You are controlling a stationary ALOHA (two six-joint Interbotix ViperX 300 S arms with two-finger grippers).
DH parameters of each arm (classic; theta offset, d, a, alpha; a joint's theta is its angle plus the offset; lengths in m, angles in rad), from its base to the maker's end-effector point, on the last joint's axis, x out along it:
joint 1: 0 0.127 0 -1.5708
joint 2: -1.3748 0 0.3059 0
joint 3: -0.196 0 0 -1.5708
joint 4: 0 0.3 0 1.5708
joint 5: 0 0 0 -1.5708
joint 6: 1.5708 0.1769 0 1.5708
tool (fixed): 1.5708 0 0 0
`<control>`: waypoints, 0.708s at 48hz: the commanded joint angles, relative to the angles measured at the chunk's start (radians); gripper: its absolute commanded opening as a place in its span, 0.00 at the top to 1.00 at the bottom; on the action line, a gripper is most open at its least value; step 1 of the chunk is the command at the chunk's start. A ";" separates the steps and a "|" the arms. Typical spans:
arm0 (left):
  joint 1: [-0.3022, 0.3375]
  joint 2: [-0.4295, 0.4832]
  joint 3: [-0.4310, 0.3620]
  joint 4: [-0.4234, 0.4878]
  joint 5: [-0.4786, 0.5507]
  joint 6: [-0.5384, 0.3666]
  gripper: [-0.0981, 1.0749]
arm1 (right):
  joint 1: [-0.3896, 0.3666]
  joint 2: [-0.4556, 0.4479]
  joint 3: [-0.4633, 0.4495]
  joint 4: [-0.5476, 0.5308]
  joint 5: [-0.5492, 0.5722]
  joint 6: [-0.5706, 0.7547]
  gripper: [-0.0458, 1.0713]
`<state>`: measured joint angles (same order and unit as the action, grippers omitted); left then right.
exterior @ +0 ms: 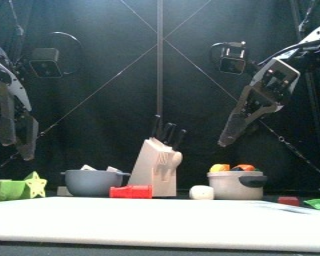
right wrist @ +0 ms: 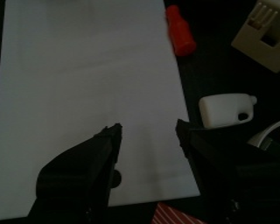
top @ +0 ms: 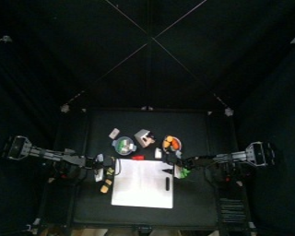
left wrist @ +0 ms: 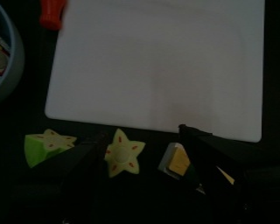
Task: Grab egg sushi
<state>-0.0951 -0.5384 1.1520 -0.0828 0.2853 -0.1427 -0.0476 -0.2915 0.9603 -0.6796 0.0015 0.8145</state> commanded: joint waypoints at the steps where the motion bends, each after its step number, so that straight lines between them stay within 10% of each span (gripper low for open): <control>1: -0.008 -0.005 -0.026 -0.002 0.000 0.000 0.08 | -0.005 -0.011 -0.023 0.002 -0.003 0.000 0.17; 34: -0.037 -0.005 -0.083 -0.238 0.225 -0.003 0.08 | -0.005 0.005 -0.035 0.002 -0.003 0.000 0.17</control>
<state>-0.1304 -0.5415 1.0983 -0.2945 0.4955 -0.1442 -0.0506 -0.2777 0.9495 -0.6811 0.0015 0.8145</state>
